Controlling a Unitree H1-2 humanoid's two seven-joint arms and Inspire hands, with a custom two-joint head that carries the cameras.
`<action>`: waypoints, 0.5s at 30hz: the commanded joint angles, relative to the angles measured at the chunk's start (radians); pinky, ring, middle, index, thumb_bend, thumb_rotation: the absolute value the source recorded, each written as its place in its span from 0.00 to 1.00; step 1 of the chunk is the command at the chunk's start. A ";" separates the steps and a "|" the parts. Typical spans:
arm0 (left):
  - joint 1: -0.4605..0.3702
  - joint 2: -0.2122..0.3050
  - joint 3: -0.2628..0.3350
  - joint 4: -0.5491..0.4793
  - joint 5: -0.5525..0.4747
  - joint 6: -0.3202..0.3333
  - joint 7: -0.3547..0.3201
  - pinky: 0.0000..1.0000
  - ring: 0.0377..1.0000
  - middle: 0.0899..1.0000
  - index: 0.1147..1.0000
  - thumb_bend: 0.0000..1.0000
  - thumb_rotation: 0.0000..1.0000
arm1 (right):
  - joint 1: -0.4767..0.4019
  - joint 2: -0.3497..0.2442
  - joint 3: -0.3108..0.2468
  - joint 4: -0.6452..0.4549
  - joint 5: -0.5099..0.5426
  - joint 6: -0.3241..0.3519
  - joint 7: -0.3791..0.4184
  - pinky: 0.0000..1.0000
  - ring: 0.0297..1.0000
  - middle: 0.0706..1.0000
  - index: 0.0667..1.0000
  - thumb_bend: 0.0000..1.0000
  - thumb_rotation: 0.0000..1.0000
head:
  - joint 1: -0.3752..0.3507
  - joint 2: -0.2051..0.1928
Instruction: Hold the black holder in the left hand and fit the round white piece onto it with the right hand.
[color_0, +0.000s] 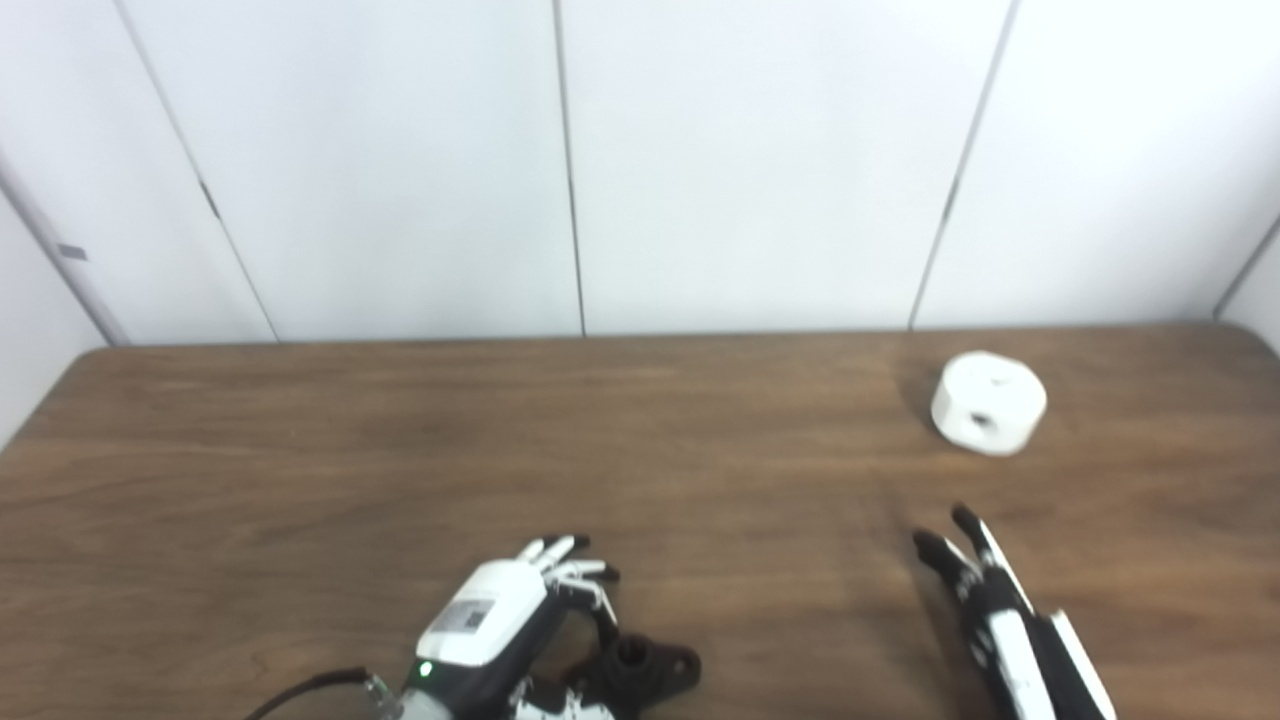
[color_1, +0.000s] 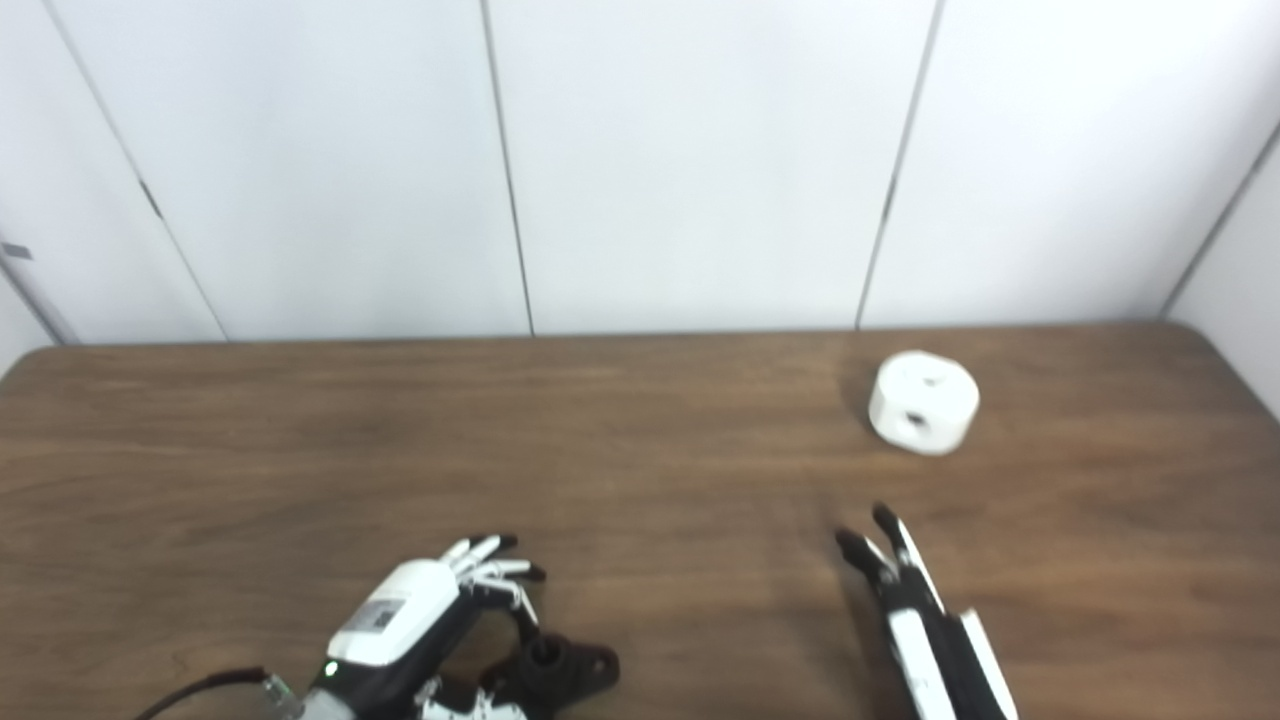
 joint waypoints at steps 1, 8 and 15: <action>0.013 -0.005 -0.030 0.032 0.045 -0.025 -0.018 1.00 0.97 0.82 0.42 0.52 0.06 | 0.005 0.039 -0.001 -0.042 -0.015 0.009 -0.014 1.00 0.93 0.86 0.96 0.53 0.94 | -0.005 0.002; 0.021 -0.015 -0.025 0.069 0.061 -0.053 0.015 1.00 0.96 0.82 0.42 0.52 0.05 | -0.021 -0.002 -0.048 -0.054 -0.053 0.037 -0.034 0.99 0.92 0.89 0.94 0.55 0.66 | -0.038 -0.002; 0.033 -0.014 -0.020 0.093 0.055 -0.066 0.034 1.00 0.95 0.82 0.42 0.52 0.05 | -0.053 -0.046 -0.091 -0.079 -0.188 0.089 -0.044 0.93 0.94 0.92 0.91 0.60 0.57 | -0.074 -0.015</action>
